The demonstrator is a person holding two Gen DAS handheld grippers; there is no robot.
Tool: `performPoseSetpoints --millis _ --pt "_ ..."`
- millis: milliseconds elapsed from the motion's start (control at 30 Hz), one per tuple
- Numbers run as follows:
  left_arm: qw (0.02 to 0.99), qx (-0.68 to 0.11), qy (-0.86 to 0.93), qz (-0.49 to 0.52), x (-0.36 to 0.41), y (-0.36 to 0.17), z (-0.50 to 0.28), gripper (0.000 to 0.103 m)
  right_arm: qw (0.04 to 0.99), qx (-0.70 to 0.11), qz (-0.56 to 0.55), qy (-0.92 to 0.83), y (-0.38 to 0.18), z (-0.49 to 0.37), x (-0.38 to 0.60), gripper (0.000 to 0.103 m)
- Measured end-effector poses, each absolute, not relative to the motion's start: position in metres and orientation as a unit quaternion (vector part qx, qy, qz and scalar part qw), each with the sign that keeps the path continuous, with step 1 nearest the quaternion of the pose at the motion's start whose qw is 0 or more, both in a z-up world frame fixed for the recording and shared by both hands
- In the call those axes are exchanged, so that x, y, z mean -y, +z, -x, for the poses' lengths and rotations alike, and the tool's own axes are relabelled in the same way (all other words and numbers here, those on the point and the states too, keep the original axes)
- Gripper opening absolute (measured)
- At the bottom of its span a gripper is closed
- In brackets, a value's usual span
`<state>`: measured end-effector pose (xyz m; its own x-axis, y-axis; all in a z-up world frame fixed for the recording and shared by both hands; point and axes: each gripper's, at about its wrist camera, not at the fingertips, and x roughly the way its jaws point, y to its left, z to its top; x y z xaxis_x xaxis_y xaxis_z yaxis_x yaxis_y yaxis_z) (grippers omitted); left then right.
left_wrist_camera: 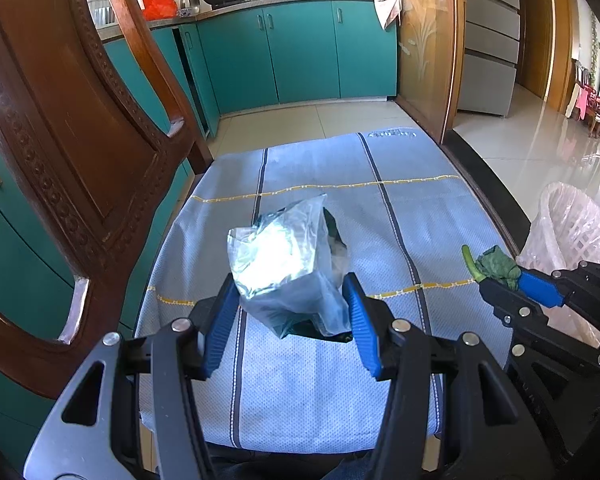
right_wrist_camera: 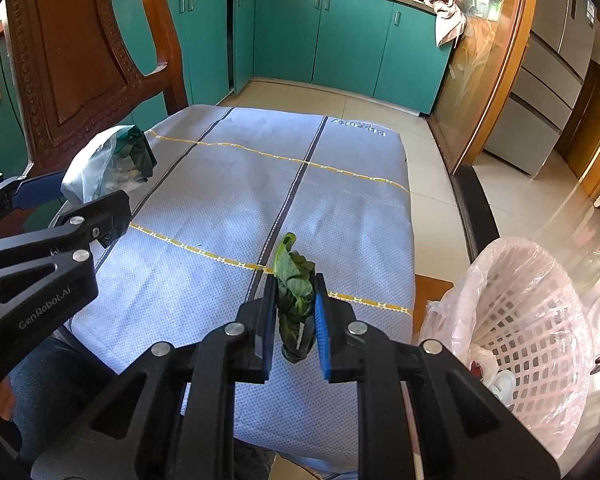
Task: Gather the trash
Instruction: 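Hold the green cloth with right tool while left tool holds the clear wrap, then carry green cloth and clear wrap over the wastebasket and open both tools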
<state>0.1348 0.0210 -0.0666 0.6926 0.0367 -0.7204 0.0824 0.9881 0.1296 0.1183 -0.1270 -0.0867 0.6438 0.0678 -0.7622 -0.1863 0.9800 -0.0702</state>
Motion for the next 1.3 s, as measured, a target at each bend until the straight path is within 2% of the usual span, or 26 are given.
performPoseSetpoints --millis 967,1300 --pt "0.912 -0.403 -0.008 -0.075 -0.023 -0.077 -0.136 0.054 0.899 -0.423 0.078 0.076 -0.097 -0.121 0.118 0.018" --pt "0.92 -0.383 -0.018 -0.079 -0.009 -0.06 -0.133 0.054 0.92 -0.385 0.06 0.046 -0.059 -0.118 0.156 0.018"
